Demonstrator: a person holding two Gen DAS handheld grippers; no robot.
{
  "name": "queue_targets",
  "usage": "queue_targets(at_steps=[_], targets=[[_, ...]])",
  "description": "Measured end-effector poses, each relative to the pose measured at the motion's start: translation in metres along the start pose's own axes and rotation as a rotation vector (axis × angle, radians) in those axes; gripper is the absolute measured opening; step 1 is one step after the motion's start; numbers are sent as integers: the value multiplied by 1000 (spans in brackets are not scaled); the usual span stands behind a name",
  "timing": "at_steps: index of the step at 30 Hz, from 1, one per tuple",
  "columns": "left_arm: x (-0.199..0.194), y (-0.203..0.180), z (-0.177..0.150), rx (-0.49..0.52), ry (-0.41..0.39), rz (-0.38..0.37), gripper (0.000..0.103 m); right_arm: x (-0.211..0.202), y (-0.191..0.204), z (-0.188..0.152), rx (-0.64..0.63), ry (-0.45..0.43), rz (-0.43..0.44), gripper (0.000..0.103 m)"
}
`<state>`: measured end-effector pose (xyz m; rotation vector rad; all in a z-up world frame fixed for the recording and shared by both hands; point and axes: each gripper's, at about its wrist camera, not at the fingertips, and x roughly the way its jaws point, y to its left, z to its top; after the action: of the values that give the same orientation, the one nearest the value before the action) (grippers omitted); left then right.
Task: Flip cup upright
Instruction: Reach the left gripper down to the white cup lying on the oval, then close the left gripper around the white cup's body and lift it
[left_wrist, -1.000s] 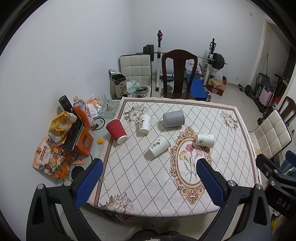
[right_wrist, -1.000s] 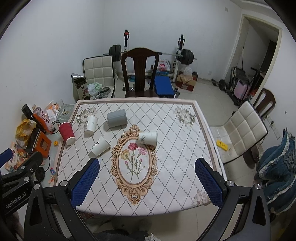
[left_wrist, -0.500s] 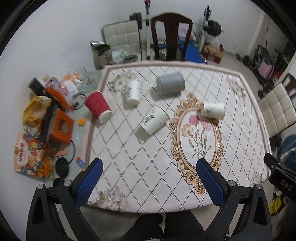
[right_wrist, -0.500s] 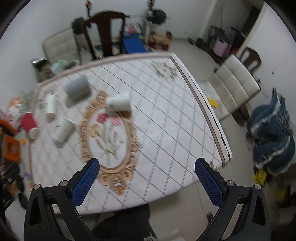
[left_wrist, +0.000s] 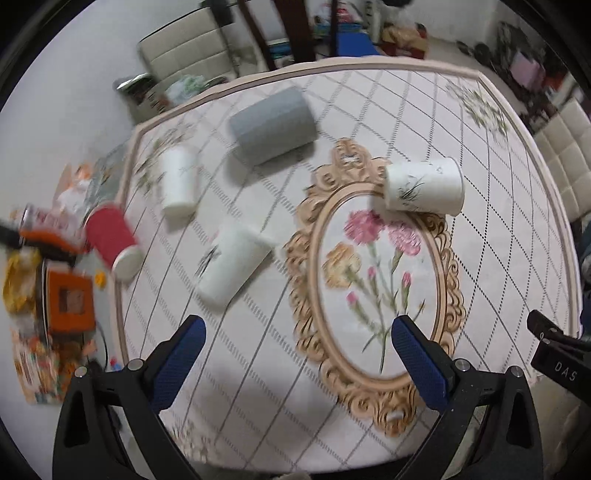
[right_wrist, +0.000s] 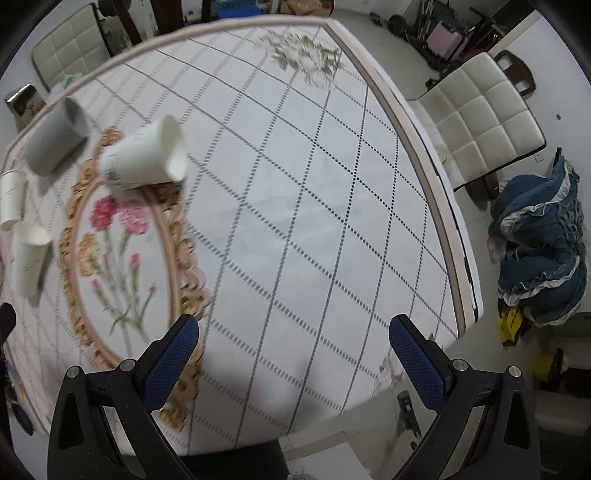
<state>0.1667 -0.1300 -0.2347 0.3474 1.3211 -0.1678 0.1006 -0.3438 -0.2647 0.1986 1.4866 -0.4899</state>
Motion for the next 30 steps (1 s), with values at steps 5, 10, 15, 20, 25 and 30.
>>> queue_targets(at_steps=[5, 10, 15, 20, 25, 30], targets=[[25, -44, 36, 221, -15, 47, 102, 37, -13, 32, 18, 50, 4, 103], [36, -92, 52, 540, -74, 83, 89, 70, -25, 54, 59, 102, 47, 103], [50, -122, 62, 763, -97, 126, 84, 96, -47, 67, 119, 146, 55, 103], [76, -144, 71, 896, -66, 147, 66, 111, -66, 73, 154, 175, 48, 103], [93, -162, 75, 951, -63, 191, 62, 122, -82, 72, 178, 194, 45, 103], [97, -169, 81, 941, -78, 197, 61, 129, -91, 70, 187, 203, 55, 103]])
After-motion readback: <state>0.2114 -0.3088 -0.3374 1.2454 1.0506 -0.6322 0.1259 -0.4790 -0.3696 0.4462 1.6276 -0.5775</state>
